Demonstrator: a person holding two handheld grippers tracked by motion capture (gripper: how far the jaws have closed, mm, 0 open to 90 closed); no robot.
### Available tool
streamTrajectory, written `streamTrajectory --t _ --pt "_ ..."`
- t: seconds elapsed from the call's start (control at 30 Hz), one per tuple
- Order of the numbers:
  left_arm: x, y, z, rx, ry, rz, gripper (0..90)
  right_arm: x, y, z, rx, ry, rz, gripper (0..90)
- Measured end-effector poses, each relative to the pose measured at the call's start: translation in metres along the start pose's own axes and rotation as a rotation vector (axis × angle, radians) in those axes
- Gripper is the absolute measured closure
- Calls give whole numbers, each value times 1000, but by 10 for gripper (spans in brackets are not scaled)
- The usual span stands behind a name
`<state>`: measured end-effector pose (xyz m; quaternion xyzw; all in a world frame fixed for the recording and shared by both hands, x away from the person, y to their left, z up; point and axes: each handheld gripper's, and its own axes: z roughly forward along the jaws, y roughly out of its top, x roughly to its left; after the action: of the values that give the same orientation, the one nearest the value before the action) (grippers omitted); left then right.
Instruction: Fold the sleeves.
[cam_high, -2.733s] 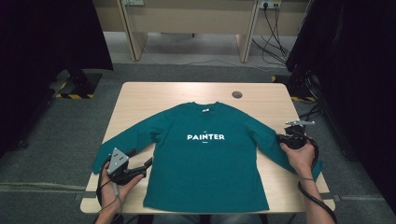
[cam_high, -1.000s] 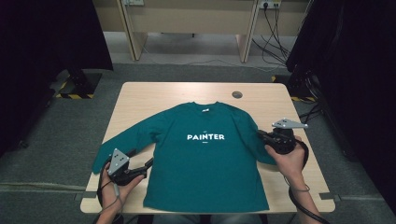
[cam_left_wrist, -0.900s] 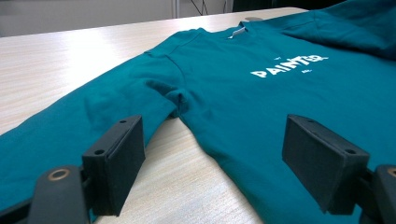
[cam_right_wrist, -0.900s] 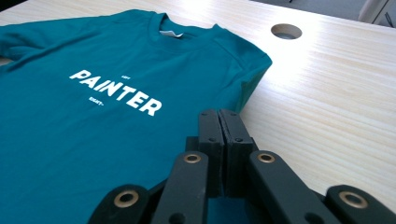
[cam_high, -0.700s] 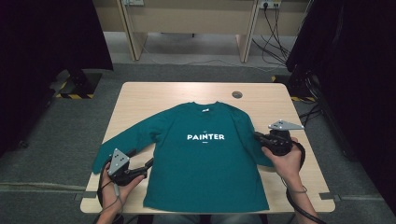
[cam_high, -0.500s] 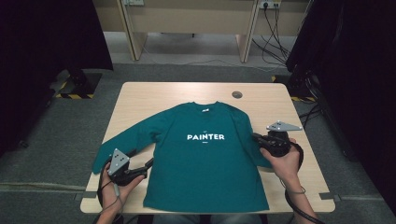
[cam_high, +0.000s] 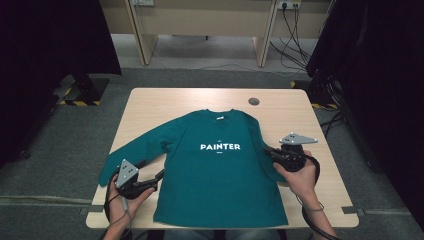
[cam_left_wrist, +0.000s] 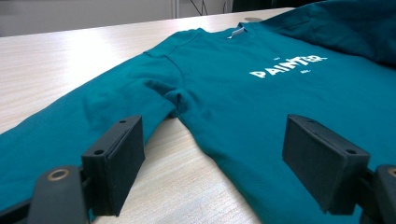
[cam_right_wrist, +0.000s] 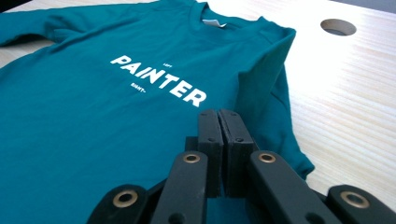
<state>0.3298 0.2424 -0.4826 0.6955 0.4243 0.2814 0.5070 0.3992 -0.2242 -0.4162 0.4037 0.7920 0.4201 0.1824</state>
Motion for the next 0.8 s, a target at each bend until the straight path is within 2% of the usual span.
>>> streamTrajectory --t 0.3,0.5,0.8 --pt "0 0 0 -1 -1 -1 203 9 1 9 20 24 -18 875" --pt "0 0 0 -2 0 0 203 18 0 22 49 49 -41 875" --pt "0 0 0 -3 -2 -3 203 24 -2 36 84 66 -51 870"
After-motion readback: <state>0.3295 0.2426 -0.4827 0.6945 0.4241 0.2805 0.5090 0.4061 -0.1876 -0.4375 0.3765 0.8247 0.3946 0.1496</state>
